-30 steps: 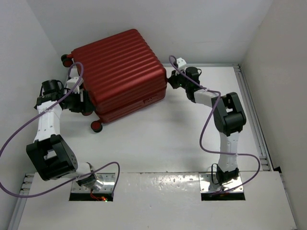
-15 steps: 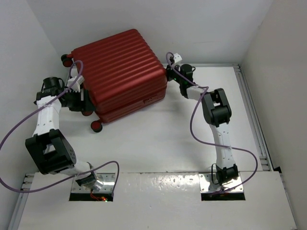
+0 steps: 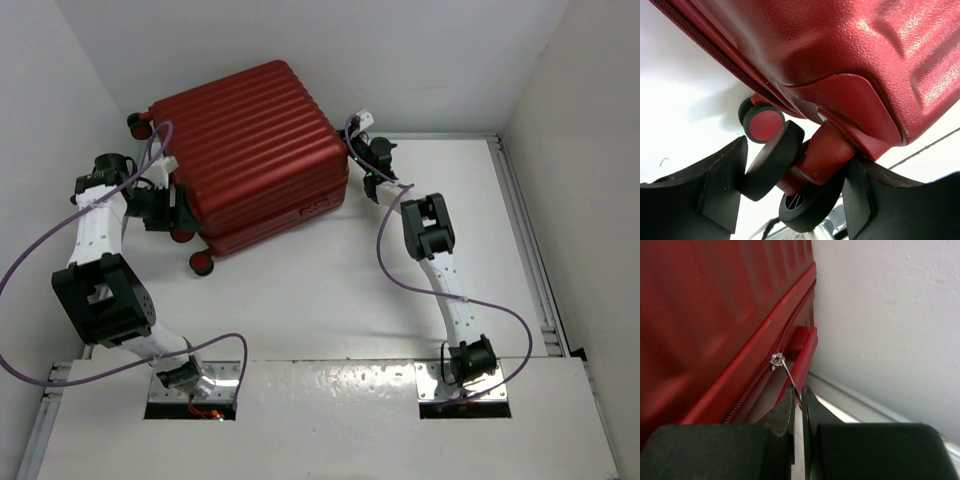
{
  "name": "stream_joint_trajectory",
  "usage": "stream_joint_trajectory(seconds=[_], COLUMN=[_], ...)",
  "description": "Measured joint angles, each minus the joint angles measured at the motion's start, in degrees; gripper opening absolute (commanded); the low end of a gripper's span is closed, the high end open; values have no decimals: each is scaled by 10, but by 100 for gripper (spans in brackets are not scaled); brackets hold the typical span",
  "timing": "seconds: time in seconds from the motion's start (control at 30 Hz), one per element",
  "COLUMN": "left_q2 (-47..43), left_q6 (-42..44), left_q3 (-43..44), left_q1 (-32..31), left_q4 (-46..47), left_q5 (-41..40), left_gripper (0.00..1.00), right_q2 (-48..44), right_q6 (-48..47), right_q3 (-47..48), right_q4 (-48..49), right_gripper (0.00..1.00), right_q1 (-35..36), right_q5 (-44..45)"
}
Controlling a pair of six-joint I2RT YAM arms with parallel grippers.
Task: Pack the luggage
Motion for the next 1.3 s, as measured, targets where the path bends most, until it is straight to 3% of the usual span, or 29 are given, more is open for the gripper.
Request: stream_joint_trajectory(seconds=[0.6, 0.7, 0.73, 0.77, 0.83, 0.9, 0.93, 1.07, 1.13, 1.3], left_q2=[19, 19, 19, 19, 18, 13, 7, -34, -68, -160], left_q6=[-18, -18, -18, -18, -19, -20, -21, -42, -63, -84], left_q3=[22, 22, 22, 22, 21, 18, 13, -26, -54, -137], left_q1=[-3, -3, -3, -3, -3, -3, -3, -9, -10, -20], left_q4=[-32, -32, -32, -32, -32, -27, -20, 28, 55, 162], left_q5=[-9, -9, -9, -9, -8, -7, -7, -35, -66, -107], left_gripper=[0, 0, 6, 11, 31, 42, 62, 90, 100, 100], right_q2=[87, 88, 88, 86, 72, 47, 29, -64, -125, -317], right_q6=[-5, -6, -7, -9, -16, -23, -23, -15, -10, -2], right_q3=[87, 87, 86, 78, 31, -42, -92, -273, -346, -485], right_q4=[83, 86, 87, 92, 101, 108, 113, 125, 129, 140], right_gripper=[0, 23, 30, 44, 55, 59, 62, 72, 72, 72], right_q1=[3, 4, 4, 4, -2, -10, -18, -44, -57, -74], right_q5=[1, 10, 19, 37, 71, 92, 98, 93, 82, 73])
